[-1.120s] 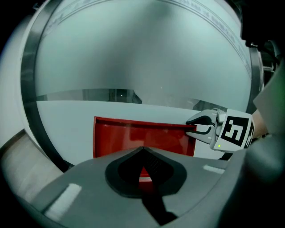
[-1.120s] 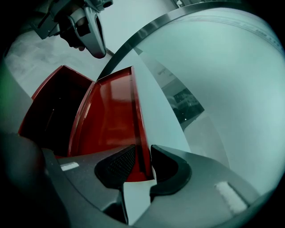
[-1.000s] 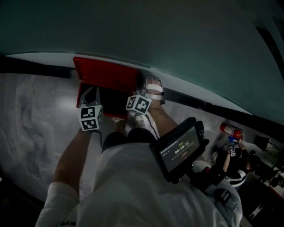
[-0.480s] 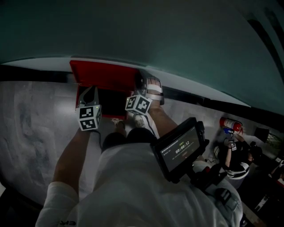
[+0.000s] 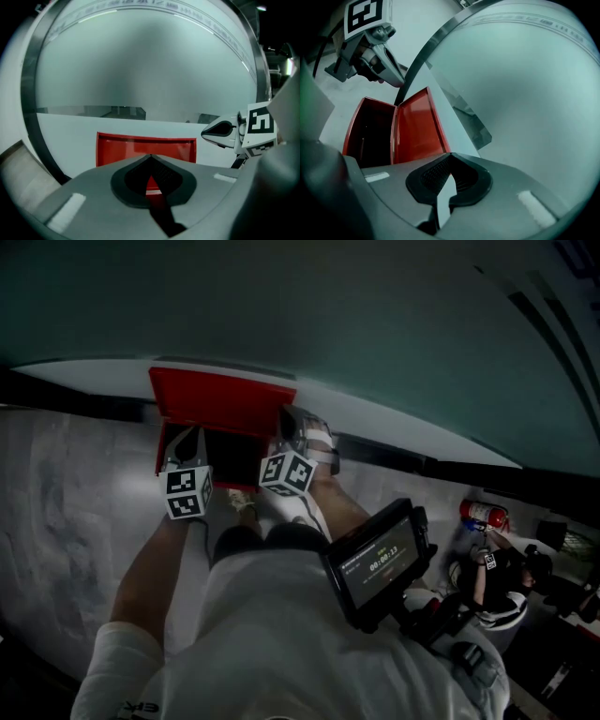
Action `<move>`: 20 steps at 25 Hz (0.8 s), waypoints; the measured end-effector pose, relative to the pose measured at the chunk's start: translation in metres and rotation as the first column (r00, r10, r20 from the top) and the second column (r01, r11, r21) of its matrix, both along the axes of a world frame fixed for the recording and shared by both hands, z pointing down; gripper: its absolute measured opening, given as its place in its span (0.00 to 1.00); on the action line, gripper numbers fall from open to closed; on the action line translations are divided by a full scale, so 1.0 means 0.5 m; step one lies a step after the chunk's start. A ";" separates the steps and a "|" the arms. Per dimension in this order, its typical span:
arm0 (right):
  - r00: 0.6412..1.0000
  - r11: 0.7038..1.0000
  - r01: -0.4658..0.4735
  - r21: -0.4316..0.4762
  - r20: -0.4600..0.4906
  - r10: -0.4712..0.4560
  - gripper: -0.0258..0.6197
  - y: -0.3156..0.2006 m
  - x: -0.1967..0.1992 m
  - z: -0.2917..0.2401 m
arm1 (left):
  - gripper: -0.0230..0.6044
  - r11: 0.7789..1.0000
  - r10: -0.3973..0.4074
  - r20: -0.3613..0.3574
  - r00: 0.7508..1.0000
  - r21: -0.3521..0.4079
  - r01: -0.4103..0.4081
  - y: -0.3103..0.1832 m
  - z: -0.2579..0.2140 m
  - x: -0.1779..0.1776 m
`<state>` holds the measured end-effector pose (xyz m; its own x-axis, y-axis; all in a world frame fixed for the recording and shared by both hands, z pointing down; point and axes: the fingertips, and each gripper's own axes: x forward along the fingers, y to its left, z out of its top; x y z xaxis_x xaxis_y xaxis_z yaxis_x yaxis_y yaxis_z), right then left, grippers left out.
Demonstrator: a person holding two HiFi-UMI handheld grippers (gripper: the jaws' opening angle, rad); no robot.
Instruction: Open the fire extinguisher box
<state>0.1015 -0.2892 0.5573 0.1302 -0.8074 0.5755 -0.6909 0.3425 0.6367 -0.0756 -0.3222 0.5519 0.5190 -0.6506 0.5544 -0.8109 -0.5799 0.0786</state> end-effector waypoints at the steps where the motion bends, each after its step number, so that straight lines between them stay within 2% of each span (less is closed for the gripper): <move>1: 1.000 1.000 0.006 0.001 0.017 -0.006 0.06 0.000 -0.008 -0.001 | 0.04 1.000 -0.011 0.002 1.000 0.006 0.011 0.002 -0.001 -0.008; 6: 0.990 0.999 0.021 0.025 0.138 -0.024 0.06 -0.012 -0.058 -0.023 | 0.04 0.996 -0.081 -0.006 0.997 0.042 0.081 0.007 -0.022 -0.058; 8: 0.982 0.999 0.035 0.039 0.184 -0.041 0.06 0.008 -0.070 -0.043 | 0.04 0.992 -0.112 -0.015 0.994 0.058 0.113 0.038 -0.039 -0.067; 10: 0.974 0.996 0.056 0.068 0.217 -0.070 0.06 0.077 -0.060 -0.078 | 0.04 0.987 -0.135 -0.030 0.990 0.082 0.137 0.116 -0.066 -0.051; 15: 0.947 0.983 0.074 0.166 0.296 -0.121 0.06 0.303 0.029 -0.178 | 0.04 0.968 -0.137 -0.071 0.988 0.202 0.149 0.348 -0.161 0.055; 20: 0.920 0.978 0.088 0.188 0.360 -0.152 0.06 0.441 0.069 -0.223 | 0.04 0.954 -0.171 -0.097 0.981 0.233 0.189 0.488 -0.209 0.105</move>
